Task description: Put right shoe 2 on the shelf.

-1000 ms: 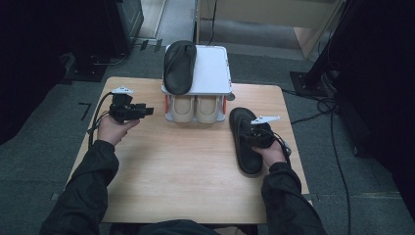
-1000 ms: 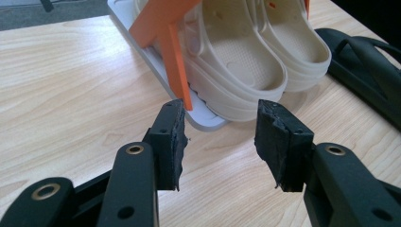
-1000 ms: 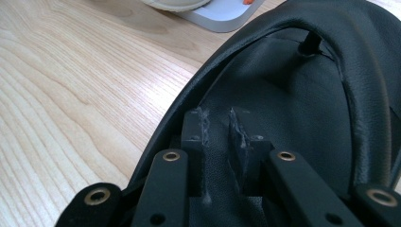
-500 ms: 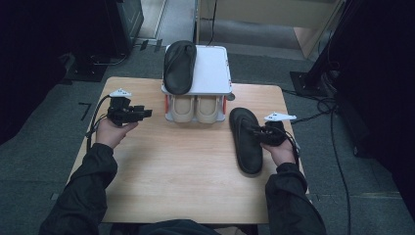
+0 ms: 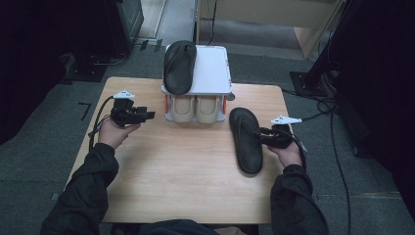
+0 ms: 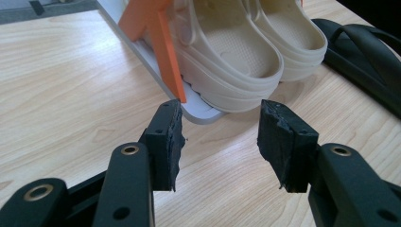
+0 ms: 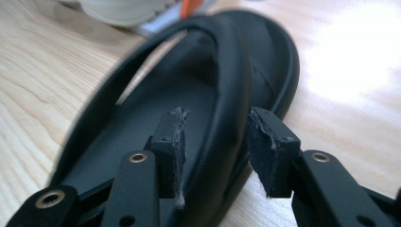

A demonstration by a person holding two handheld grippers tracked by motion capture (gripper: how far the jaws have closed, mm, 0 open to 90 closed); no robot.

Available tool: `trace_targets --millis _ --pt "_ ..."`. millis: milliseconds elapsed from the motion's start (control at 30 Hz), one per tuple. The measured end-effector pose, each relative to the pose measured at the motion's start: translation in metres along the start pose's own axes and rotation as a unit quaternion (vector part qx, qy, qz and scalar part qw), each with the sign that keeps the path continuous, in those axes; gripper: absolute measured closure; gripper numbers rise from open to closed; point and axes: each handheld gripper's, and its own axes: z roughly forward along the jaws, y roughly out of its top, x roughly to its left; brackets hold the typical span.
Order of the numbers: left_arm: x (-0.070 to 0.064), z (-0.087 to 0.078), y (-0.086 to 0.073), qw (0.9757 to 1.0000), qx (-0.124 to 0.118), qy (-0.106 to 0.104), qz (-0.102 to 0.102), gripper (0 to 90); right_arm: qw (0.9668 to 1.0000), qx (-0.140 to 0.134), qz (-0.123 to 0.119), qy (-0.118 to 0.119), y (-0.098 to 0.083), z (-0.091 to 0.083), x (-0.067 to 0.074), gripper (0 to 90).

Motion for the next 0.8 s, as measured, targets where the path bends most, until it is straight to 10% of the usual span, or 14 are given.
trace_targets --millis 167,800 --pt "-0.001 0.003 0.0 1.0 -0.001 -0.003 0.009 50.4 0.9994 -0.002 0.024 0.026 -0.004 0.012 -0.009 58.4" --pt "0.005 0.005 -0.002 1.0 0.003 0.0 0.007 50.3 0.9974 0.015 0.065 -0.027 0.004 0.028 0.0 71.1"
